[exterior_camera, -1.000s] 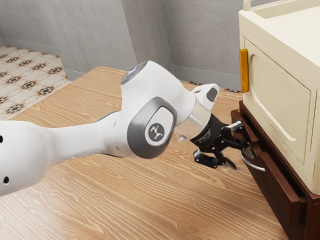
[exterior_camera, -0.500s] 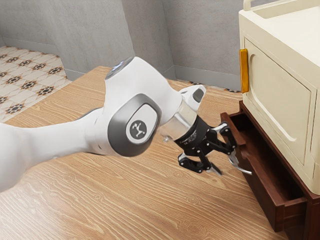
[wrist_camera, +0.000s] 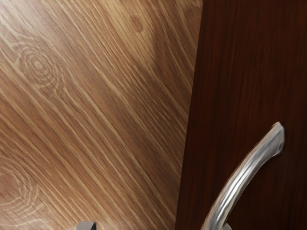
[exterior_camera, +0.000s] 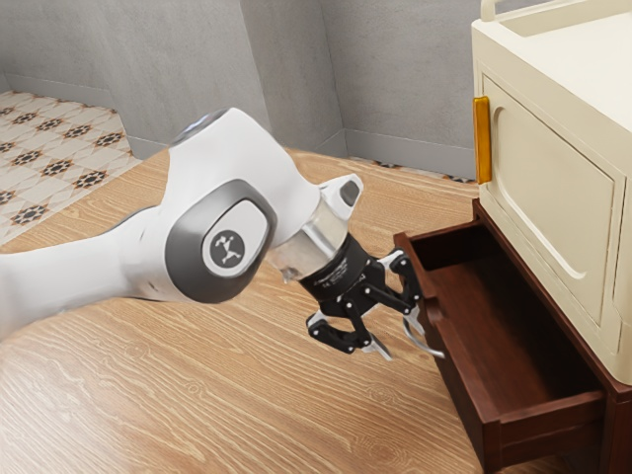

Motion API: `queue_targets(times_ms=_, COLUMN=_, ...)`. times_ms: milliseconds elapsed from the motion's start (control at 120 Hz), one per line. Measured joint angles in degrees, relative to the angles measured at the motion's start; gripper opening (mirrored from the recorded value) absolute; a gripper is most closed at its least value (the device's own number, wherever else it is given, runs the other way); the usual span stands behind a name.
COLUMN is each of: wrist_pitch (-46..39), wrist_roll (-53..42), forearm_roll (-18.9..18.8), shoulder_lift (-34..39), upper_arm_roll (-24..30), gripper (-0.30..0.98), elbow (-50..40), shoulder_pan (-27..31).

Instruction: Pull the drawer handle with one arm to open the drawer

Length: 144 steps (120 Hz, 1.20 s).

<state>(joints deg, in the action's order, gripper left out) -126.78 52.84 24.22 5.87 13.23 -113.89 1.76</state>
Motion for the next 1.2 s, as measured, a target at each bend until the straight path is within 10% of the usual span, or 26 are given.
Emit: queue_targets(times_ms=1200, wrist_pitch=13.67, wrist_roll=3.79, forearm_roll=-5.98, shoulder_lift=8.9, upper_arm_roll=-5.98, gripper=0.41, elbow=3.22, shoulder_pan=1.27)
